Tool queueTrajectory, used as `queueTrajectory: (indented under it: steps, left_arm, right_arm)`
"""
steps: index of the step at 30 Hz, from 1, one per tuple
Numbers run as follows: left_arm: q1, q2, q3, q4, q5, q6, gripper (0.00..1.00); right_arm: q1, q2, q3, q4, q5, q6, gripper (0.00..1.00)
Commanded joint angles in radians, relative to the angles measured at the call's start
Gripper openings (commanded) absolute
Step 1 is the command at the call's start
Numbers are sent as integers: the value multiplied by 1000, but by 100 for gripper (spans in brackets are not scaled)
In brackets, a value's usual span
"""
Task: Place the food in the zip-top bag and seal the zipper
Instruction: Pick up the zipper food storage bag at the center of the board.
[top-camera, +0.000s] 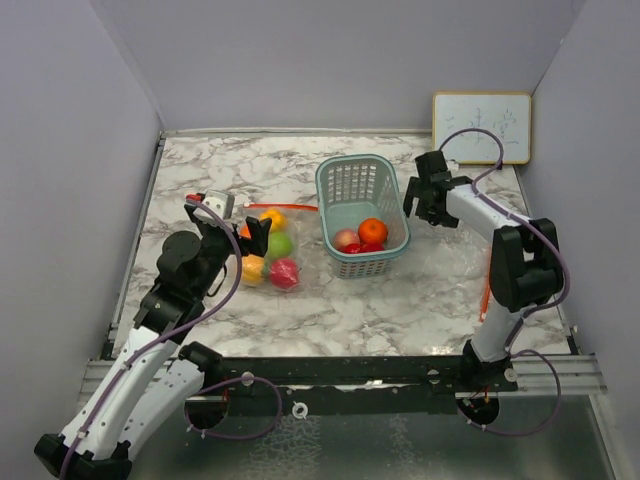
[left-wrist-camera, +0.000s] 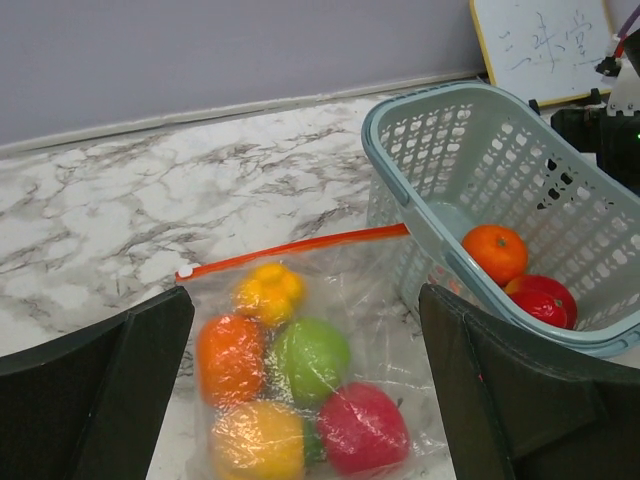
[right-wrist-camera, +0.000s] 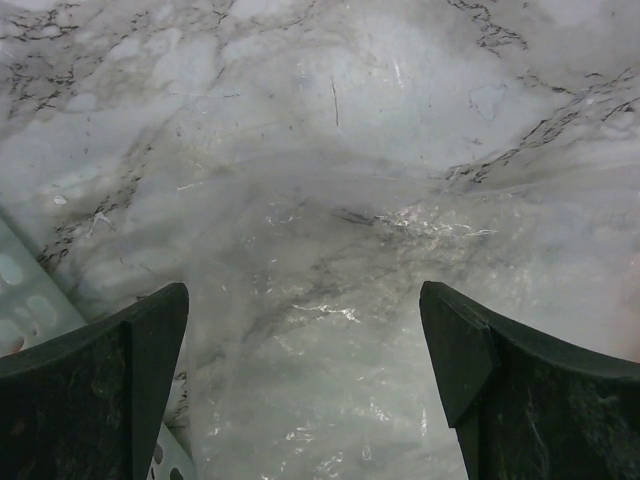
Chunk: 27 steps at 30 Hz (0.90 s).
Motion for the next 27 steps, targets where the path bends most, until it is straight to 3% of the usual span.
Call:
queueTrajectory:
  steps: [1,5,7,9,11,12,16,21,25,27]
  left_arm:
    - [2,-14,-22,44,73,37,99]
    - [2,-11,-28,46,85,36,99]
    - [2,-13,-24,42,88,38,99]
    - [2,-14,-21,38,86,39,99]
    - [2,-11,-18,34,79,36,99]
    - [2,-8,-13,31,77,33,99]
    - [2,12,15,4,63,9,89]
    - [2,37,44,-5,83,-46,55]
    - [2,52,54,23,140,-107,52]
    - [2,66,63,39,169,-144,56]
  right_arm:
    - [-3,51,-4,43,15,18,100]
    - [-2,129,-1,62,30,19,99]
    - [-4,157,-6,69,36,16,88]
    - [-3,160,-21,80,36,16,65]
    - [-3,136,-39,88,42,23,32]
    - [-2,116,-45,86,55,28,20]
    - [-2,-20,-63,82,85,25,2]
    - [0,-273,-82,141,-22,-43,1]
    - [9,-459,-23,170,-178,-111,1]
    - [10,-528,16,192,-294,-136,1]
